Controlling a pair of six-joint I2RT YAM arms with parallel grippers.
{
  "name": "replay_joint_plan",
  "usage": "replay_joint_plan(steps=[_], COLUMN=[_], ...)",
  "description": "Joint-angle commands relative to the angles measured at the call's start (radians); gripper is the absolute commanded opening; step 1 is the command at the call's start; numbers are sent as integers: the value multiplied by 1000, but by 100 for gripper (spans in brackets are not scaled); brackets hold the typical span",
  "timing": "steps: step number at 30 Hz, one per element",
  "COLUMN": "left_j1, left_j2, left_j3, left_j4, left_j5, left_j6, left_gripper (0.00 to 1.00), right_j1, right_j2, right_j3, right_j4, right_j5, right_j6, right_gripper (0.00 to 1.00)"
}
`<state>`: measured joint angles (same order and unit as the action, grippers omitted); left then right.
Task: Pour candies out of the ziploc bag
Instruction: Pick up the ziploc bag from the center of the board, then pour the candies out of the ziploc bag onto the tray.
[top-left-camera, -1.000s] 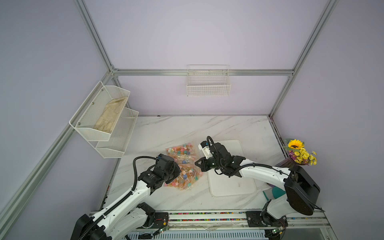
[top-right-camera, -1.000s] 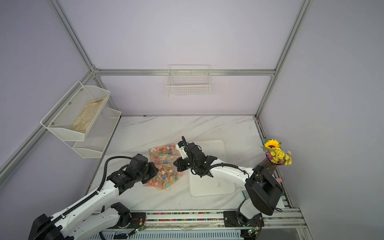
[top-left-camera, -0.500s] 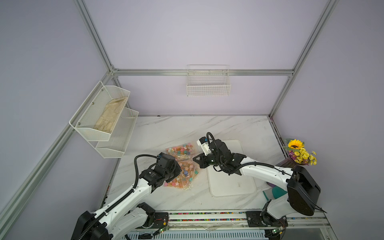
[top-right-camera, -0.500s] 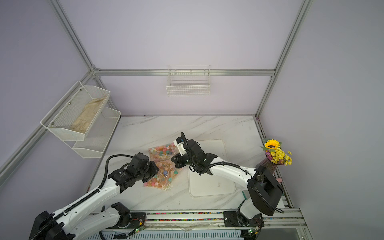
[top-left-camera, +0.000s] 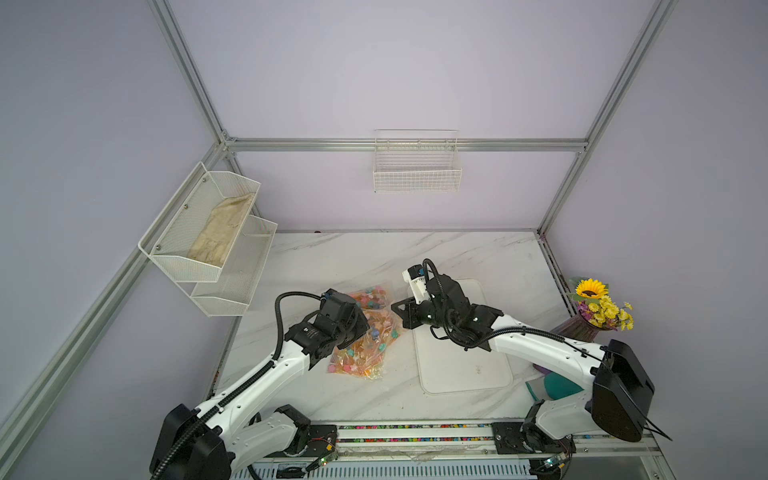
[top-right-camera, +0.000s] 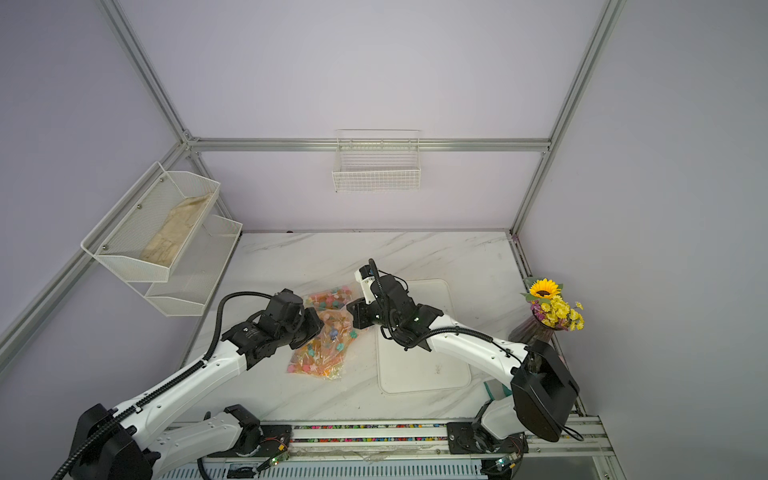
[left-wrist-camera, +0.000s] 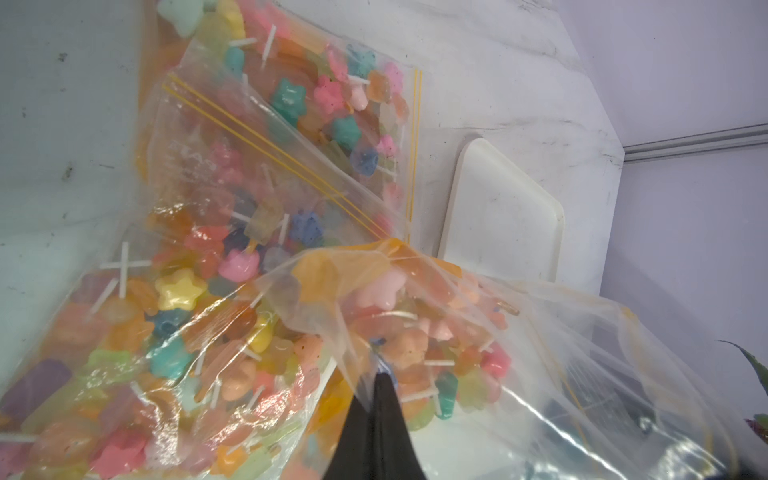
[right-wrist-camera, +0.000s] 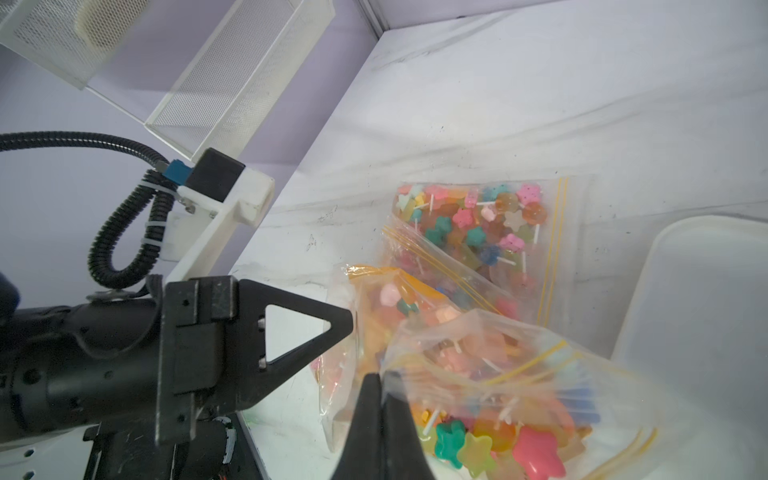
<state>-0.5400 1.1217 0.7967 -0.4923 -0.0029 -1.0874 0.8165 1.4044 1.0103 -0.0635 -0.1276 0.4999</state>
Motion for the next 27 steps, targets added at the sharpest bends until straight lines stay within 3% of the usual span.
replay_joint_plan(steps=[1,14,27], left_j1=[-4,-27,-40], left_j2=[33,282,467], left_j3=[141,380,550], left_j4=[54,83,83], left_j5=[3,48,85], left_j6=[56,125,156], left_gripper=[0,0,0], right_j1=[-26,-201,-259], right_j2=[-84,-162,-165], right_j3=[-23,-138,-179], right_j4=[34,22,20], right_j5=[81,38,35], right_j6=[41,134,133], right_gripper=[0,0,0])
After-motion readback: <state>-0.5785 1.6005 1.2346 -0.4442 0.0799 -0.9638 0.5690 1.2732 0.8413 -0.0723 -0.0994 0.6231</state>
